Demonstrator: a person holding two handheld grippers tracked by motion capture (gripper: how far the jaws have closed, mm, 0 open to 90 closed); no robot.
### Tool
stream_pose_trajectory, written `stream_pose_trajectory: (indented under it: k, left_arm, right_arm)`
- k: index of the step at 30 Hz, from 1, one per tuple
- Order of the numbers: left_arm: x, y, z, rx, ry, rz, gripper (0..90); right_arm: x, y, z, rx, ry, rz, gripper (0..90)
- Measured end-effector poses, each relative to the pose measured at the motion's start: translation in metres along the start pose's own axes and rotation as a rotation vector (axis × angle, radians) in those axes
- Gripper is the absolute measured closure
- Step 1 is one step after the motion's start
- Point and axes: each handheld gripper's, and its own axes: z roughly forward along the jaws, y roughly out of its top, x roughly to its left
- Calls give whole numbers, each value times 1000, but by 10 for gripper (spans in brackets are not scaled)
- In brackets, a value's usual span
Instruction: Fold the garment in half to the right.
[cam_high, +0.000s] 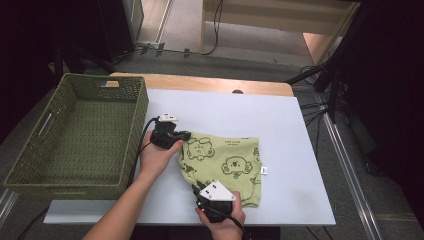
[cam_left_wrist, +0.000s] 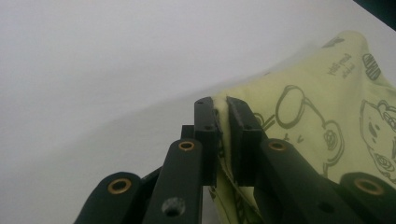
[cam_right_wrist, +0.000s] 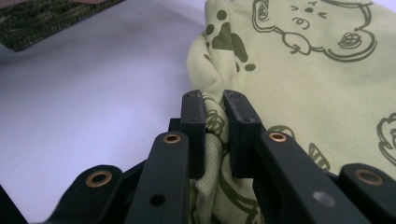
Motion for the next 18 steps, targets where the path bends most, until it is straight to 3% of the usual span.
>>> stream_pose_trajectory:
  k: [7, 10, 18]
  left_arm:
    - [3, 2, -14, -31, 81, -8, 830]
    - [6, 0, -17, -32, 111, -31, 830]
    - [0, 0, -24, -54, 93, -25, 827]
  right_arm:
    - [5, 11, 0, -51, 19, 11, 768]
    - [9, 14, 2, -64, 19, 6, 767]
    - [6, 10, -6, -103, 16, 66, 764]
